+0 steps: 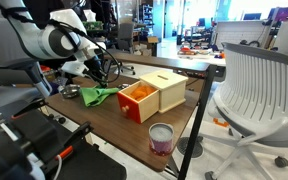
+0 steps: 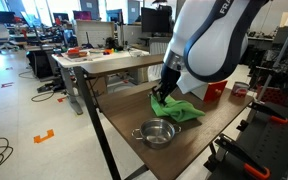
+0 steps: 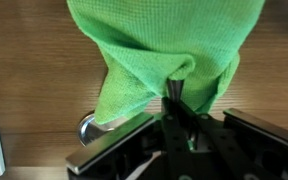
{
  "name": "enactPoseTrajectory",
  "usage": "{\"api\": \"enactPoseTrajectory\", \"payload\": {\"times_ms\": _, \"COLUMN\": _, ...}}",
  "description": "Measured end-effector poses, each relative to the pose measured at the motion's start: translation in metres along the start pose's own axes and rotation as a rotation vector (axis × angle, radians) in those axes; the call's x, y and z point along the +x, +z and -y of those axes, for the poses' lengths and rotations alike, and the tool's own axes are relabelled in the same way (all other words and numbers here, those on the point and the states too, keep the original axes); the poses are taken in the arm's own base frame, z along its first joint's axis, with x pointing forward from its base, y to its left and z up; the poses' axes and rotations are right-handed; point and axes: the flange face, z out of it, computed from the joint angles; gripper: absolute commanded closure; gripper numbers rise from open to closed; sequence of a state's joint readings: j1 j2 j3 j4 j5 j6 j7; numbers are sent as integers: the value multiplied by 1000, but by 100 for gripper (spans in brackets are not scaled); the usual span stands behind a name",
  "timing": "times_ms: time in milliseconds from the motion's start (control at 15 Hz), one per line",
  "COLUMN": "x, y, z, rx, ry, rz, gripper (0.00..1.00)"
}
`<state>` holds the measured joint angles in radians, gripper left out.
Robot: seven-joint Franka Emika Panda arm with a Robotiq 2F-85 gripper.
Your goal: Move the towel backwards
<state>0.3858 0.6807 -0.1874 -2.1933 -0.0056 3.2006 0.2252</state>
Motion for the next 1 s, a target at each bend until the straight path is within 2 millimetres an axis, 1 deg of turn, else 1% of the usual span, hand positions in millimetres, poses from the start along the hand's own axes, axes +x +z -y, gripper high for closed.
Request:
{"api": "enactPoseTrajectory", "payload": {"times_ms": 67, "x": 0, "y": 5, "z": -3, "rx": -8, "ry": 4, "rz": 3, "gripper": 68}}
{"api": "enactPoseTrajectory", "payload": {"times_ms": 133, "x": 0, "y": 9, "z": -8, "rx": -16, "ry": 11, "rz": 5, "gripper": 62}}
{"api": "enactPoseTrajectory", "payload": {"times_ms": 267, "x": 0, "y": 15, "z": -15, "rx": -31, "ry": 19, "rz": 11, "gripper": 48}}
{"api": "enactPoseTrajectory", "payload": {"times_ms": 400, "x": -1, "y": 16, "z": -20, "rx": -40, "ry": 25, "rz": 21, "gripper": 33}}
{"api": "enactPoseTrajectory", "payload": {"times_ms": 533, "x": -1, "y": 13, "z": -22, "rx": -43, "ry": 29, "rz": 29, "gripper": 18}}
{"api": "enactPoseTrajectory", "payload": {"times_ms": 667, "x": 0, "y": 2, "z": -22, "rx": -37, "ry": 30, "rz": 21, "gripper": 3}}
{"api": "enactPoseTrajectory", "payload": {"times_ms": 733, "x": 0, "y": -8, "z": -23, "rx": -33, "ry": 28, "rz": 12, "gripper": 0}}
{"api": "enactPoseTrajectory", "payload": {"times_ms": 867, "x": -1, "y": -34, "z": -27, "rx": -27, "ry": 25, "rz": -8, "gripper": 0}}
{"api": "enactPoseTrajectory", "payload": {"times_ms": 1000, "x": -3, "y": -65, "z": -32, "rx": -7, "ry": 25, "rz": -43, "gripper": 0}}
